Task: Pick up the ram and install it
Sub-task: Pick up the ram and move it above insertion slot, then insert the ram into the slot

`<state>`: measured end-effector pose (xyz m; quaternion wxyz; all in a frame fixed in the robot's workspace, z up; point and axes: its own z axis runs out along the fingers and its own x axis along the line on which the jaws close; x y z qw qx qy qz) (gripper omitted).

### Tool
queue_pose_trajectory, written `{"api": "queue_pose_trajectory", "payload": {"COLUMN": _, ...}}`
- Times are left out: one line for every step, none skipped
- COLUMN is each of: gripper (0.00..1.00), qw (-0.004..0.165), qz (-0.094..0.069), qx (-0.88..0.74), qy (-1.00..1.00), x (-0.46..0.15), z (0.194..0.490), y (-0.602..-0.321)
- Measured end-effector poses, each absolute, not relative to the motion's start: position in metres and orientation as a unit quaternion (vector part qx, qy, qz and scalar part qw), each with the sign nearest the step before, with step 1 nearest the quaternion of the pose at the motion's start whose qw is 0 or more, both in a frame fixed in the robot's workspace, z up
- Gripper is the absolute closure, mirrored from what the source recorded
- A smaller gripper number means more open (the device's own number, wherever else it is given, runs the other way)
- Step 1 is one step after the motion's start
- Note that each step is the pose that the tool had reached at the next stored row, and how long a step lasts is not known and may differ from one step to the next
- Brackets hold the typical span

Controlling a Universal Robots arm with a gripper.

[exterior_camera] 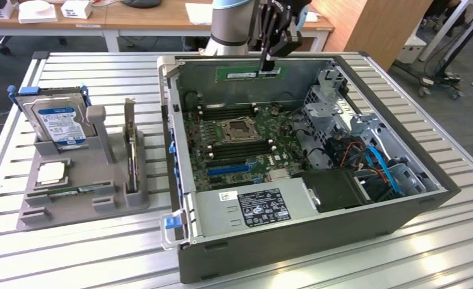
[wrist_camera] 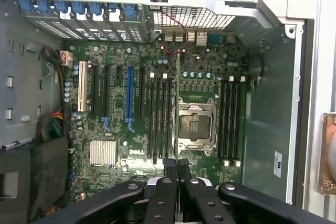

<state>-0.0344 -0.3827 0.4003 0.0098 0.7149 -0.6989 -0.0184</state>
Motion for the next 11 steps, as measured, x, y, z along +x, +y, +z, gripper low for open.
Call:
{"api": "queue_pose_trajectory", "payload": {"gripper": 0.88, "qw": 0.010, "qz": -0.018, "qx": 0.715, "qy": -0.699, "x": -0.0344, "z": 0.3993, "y": -0.3827}}
{"api": "queue_pose_trajectory", "payload": {"gripper": 0.88, "qw": 0.010, "qz": -0.018, "qx": 0.715, "qy": -0.699, "x": -0.0344, "z": 0.3987, "y": -0.3827}}
{"api": "queue_pose_trajectory", "payload": {"gripper": 0.88, "qw": 0.010, "qz": -0.018, "qx": 0.715, "qy": -0.699, "x": -0.0344, "z": 0.3987, "y": -0.3827}}
{"api": "queue_pose_trajectory", "payload": {"gripper": 0.88, "qw": 0.010, "qz": -0.018, "qx": 0.715, "qy": -0.699, "x": -0.0344, "z": 0.3987, "y": -0.3827}}
{"api": "queue_pose_trajectory", "payload": {"gripper": 0.88, "qw": 0.010, "qz": -0.018, "qx": 0.715, "qy": -0.699, "x": -0.0344, "z": 0.3986, "y": -0.3827}}
{"api": "queue_pose_trajectory", "payload": {"gripper": 0.88, "qw": 0.010, "qz": -0.018, "qx": 0.715, "qy": -0.699, "x": -0.0344, "z": 0.3986, "y": -0.3827}}
{"api": "queue_pose_trajectory", "payload": {"gripper": 0.88, "qw": 0.010, "qz": -0.018, "qx": 0.715, "qy": -0.699, "x": -0.0344, "z": 0.3986, "y": -0.3827}}
{"api": "queue_pose_trajectory", "payload": {"gripper": 0.88, "qw": 0.010, "qz": -0.018, "qx": 0.715, "qy": -0.699, "x": -0.0344, "z": 0.3986, "y": -0.3827}}
{"api": "queue_pose_trajectory", "payload": {"gripper": 0.88, "qw": 0.010, "qz": -0.018, "qx": 0.715, "qy": -0.699, "x": -0.0344, "z": 0.3986, "y": -0.3827}}
{"api": "queue_pose_trajectory", "payload": {"gripper": 0.88, "qw": 0.010, "qz": -0.018, "qx": 0.715, "qy": -0.699, "x": -0.0344, "z": 0.3986, "y": -0.3827}}
{"api": "queue_pose_trajectory", "payload": {"gripper": 0.88, "qw": 0.010, "qz": -0.018, "qx": 0.715, "qy": -0.699, "x": -0.0344, "z": 0.3986, "y": -0.3827}}
